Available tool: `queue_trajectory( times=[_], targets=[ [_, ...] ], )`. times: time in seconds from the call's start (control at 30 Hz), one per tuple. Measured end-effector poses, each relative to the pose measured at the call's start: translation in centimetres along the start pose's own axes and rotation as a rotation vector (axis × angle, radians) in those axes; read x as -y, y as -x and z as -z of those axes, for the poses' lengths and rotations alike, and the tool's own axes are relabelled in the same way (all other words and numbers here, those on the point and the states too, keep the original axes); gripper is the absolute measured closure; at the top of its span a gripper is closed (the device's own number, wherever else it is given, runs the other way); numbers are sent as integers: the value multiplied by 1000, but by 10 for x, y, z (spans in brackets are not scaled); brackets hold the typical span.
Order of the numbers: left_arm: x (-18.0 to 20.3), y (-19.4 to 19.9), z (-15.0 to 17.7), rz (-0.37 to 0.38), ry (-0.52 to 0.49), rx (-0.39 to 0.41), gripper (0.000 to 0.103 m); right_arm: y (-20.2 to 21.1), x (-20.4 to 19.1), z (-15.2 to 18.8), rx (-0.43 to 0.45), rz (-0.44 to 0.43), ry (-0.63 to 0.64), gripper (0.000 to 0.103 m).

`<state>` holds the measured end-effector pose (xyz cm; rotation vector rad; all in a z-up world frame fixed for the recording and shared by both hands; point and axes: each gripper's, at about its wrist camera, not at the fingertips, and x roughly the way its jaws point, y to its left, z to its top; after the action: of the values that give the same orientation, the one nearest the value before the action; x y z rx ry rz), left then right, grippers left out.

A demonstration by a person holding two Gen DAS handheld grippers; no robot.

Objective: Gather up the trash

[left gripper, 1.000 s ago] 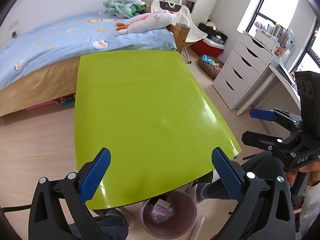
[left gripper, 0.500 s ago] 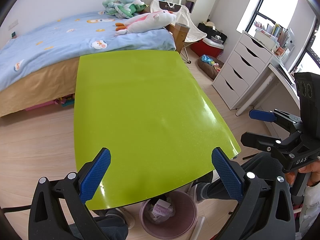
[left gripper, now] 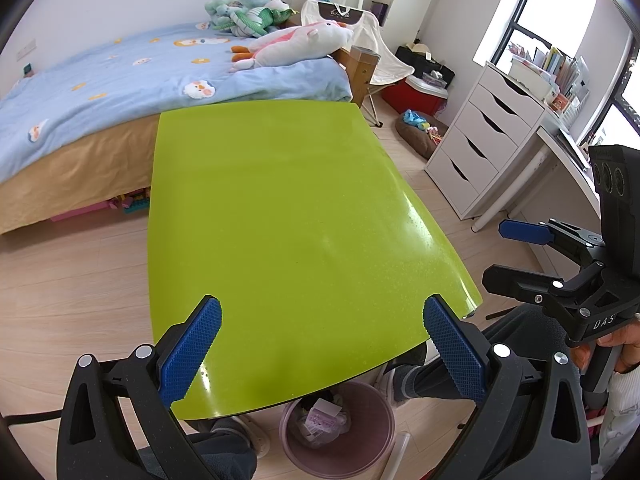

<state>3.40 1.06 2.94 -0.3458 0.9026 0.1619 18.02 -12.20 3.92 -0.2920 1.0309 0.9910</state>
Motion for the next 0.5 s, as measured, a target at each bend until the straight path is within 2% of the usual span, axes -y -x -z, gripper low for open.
queue_trajectory(
  times=[0.5],
  targets=[
    [6, -2, -1, -27, -30, -3, 6, 0, 0, 0, 0, 0, 0, 3]
  ],
)
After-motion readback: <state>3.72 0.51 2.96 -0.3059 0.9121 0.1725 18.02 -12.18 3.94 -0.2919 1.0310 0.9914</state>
